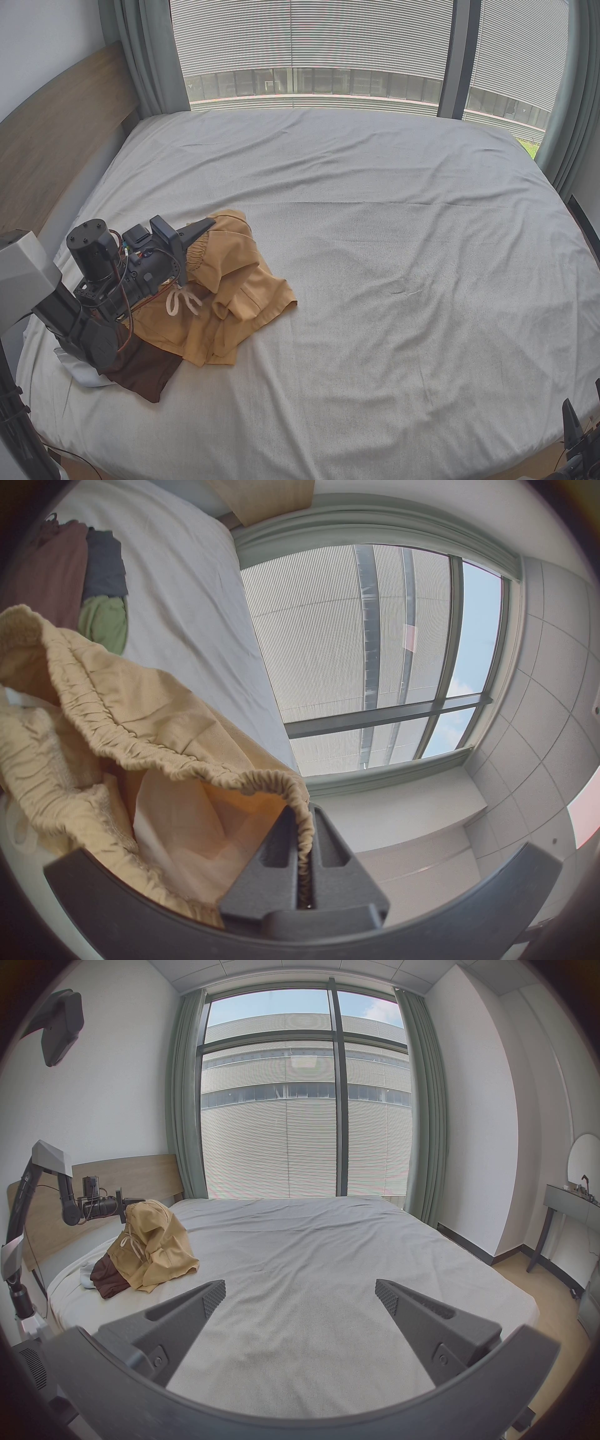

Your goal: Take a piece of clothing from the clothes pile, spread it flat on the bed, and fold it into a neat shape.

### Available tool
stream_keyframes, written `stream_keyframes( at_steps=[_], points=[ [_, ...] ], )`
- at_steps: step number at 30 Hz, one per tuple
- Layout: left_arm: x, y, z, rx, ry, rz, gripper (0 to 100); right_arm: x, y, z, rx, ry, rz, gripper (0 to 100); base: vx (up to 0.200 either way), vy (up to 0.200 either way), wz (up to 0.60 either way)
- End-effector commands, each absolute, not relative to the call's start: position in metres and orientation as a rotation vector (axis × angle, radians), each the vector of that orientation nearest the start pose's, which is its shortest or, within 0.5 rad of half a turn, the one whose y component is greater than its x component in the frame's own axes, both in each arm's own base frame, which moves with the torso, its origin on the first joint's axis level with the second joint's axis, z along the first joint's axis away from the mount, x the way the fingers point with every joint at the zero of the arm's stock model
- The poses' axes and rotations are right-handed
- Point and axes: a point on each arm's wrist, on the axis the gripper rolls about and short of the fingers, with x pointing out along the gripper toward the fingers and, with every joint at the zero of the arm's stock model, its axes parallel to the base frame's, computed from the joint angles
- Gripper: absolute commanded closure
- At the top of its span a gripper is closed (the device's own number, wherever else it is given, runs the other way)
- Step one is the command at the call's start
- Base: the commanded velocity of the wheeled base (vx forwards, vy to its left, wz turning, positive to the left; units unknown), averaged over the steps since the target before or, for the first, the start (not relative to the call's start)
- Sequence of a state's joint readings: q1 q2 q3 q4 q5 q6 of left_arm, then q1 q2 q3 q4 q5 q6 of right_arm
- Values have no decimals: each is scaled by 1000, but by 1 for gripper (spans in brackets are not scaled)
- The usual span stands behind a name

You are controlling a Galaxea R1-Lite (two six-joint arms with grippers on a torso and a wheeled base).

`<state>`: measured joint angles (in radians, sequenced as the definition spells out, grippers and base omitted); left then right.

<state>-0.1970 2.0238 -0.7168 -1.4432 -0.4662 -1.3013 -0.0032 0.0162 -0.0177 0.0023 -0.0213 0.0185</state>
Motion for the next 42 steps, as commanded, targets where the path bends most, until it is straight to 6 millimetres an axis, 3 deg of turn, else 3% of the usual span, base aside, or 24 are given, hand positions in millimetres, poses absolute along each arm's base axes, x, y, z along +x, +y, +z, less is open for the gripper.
stream_keyframes(
  at_steps=[1,16,19,29,42],
  points=[
    [328,-93,156,-1255,301,-722,100,-23,0,76,18,1,-25,0,0,0,0],
    [312,-124,193,-1451,357,-883,100,-23,0,76,17,1,-23,0,0,0,0],
    [304,-141,205,-1469,377,-952,100,-23,0,76,17,1,-25,0,0,0,0],
    [294,-184,217,-1474,437,-1048,100,-23,0,76,18,1,-23,0,0,0,0],
    [279,-224,245,-1528,485,-1200,100,-23,0,76,17,1,-25,0,0,0,0]
  ],
)
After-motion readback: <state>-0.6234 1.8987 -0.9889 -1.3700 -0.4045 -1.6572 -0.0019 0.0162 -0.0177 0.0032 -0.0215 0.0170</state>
